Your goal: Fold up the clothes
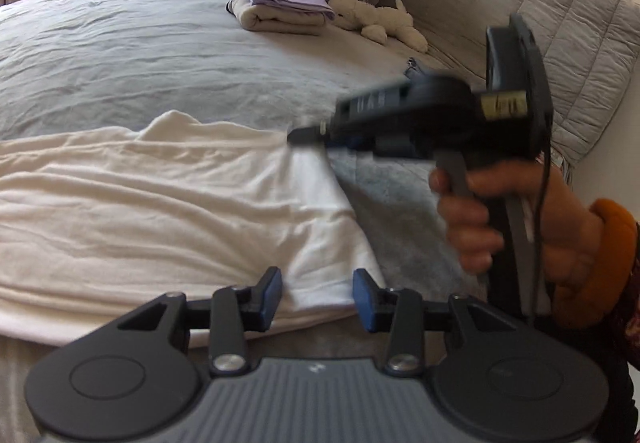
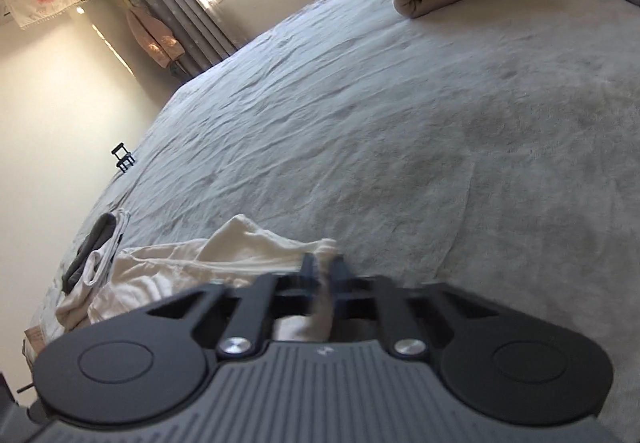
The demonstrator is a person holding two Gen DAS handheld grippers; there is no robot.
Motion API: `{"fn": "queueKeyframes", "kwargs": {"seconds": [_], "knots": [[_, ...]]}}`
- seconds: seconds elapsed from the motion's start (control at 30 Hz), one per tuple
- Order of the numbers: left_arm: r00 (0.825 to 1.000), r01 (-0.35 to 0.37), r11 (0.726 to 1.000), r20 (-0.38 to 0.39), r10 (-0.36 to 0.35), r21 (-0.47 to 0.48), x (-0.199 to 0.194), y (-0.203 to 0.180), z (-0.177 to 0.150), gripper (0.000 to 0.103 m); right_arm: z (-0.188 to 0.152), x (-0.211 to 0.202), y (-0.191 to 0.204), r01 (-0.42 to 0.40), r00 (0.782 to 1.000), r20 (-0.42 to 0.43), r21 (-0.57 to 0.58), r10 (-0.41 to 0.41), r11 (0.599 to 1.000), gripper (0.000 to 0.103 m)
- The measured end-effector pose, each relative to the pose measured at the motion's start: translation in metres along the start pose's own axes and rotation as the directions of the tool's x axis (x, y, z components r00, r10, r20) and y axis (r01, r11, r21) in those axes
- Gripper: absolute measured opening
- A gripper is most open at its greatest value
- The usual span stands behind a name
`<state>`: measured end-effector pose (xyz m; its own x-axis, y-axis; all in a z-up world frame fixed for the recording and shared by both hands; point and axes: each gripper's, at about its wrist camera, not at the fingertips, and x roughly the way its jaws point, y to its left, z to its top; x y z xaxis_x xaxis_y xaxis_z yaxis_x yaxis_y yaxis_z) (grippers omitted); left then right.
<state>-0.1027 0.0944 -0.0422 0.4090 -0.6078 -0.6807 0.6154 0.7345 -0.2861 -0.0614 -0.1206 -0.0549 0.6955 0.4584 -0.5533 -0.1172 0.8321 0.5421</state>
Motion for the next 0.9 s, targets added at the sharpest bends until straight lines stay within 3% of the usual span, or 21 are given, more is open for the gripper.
{"fn": "queueKeyframes", "kwargs": {"seconds": [0.13,0.23,0.43,0.7,0.9], "knots": [[1.000,-0.003,0.999,-0.001,0.003,0.034,0.001,-0.005,-0.007,0.039,0.016,-0.009,-0.005,-0.024,0.997,0.073,0.008,0.024,1.000,0.006],[1.000,-0.009,0.999,0.009,0.009,0.054,0.001,-0.008,-0.007,0.042,0.011,0.013,-0.013,0.029,1.000,-0.008,-0.013,-0.029,0.999,0.006],[0.999,-0.023,0.990,0.046,0.017,0.141,-0.006,-0.021,-0.006,0.053,0.014,0.002,-0.015,-0.015,0.999,-0.047,0.004,0.015,1.000,0.018],[0.994,-0.068,0.948,0.100,0.039,0.310,0.000,-0.058,-0.007,0.052,0.013,-0.020,-0.026,-0.043,0.996,-0.081,0.043,0.046,0.998,0.029],[0.986,-0.168,0.914,0.080,0.149,0.370,0.020,-0.063,-0.013,0.048,0.017,-0.018,-0.027,-0.059,0.993,-0.103,0.067,0.066,0.996,0.032]]}}
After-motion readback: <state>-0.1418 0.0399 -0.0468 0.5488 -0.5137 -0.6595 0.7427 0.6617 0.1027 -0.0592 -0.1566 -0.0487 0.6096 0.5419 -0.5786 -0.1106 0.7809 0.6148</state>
